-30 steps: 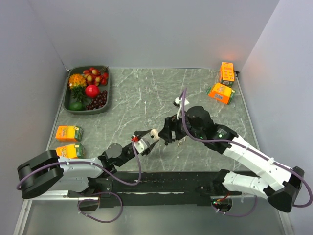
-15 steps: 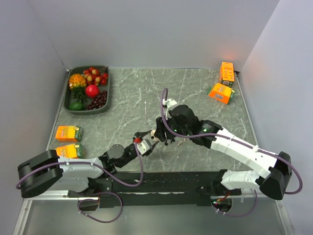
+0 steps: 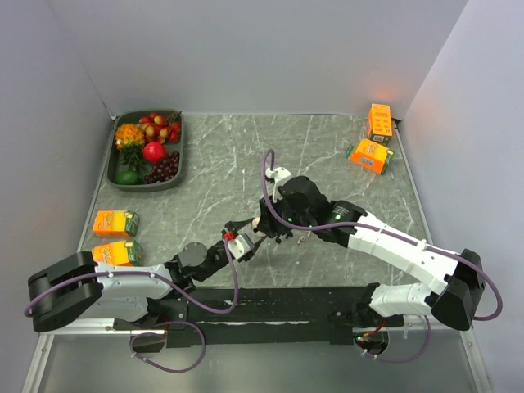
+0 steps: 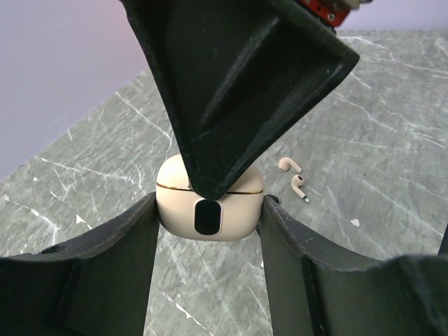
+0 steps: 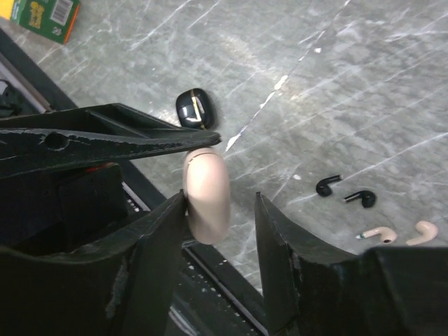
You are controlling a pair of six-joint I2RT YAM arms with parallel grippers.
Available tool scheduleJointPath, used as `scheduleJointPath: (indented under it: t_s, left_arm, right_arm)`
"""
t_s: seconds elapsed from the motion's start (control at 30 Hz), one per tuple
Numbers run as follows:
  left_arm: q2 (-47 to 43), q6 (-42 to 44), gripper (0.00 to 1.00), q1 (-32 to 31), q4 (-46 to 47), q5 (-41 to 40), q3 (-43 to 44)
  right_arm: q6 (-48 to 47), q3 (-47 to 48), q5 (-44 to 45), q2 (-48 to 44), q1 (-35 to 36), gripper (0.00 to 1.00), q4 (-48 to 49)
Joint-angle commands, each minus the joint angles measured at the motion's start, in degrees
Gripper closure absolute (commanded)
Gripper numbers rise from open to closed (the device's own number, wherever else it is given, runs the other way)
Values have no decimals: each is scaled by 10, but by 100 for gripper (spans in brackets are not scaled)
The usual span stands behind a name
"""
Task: Insert the wireless bluetooth earbuds into the charging case
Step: Open the charging case.
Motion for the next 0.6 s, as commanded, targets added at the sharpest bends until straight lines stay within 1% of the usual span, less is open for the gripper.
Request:
scheduleJointPath:
  t_s: [0.0, 0.17, 0.2, 0.27, 0.3, 0.37, 0.4, 0.5, 0.57]
  left_arm:
    - [-13, 6, 99, -6, 18, -8, 14]
    - [-15, 4, 99, -8, 23, -11, 11]
    - [-16, 4, 99, -7, 27, -13, 10]
    - [-18, 2, 99, -8, 34, -16, 4]
    - [-21, 1, 99, -9, 38, -17, 0]
    - [-23, -2, 99, -10, 56, -19, -9]
    - [-26, -3, 99, -9, 59, -20, -11]
    - [-35, -4, 99, -10, 74, -23, -19]
    - [-41, -6, 99, -12, 83, -23, -25]
  right_arm:
    - [-5, 28, -8, 5, 7, 54, 19]
    - [-3, 25, -8, 4, 7, 64, 19]
    - [-1, 23, -5, 3, 7, 69, 19]
    - [-2, 21, -1, -3, 6, 76, 19]
    - [-1, 21, 0, -5, 6, 82, 19]
    - [1, 18, 0, -12, 7, 86, 19]
    - [2, 18, 0, -14, 6, 92, 19]
    - [5, 15, -8, -21, 4, 100, 21]
    - [8, 13, -24, -25, 0, 100, 23]
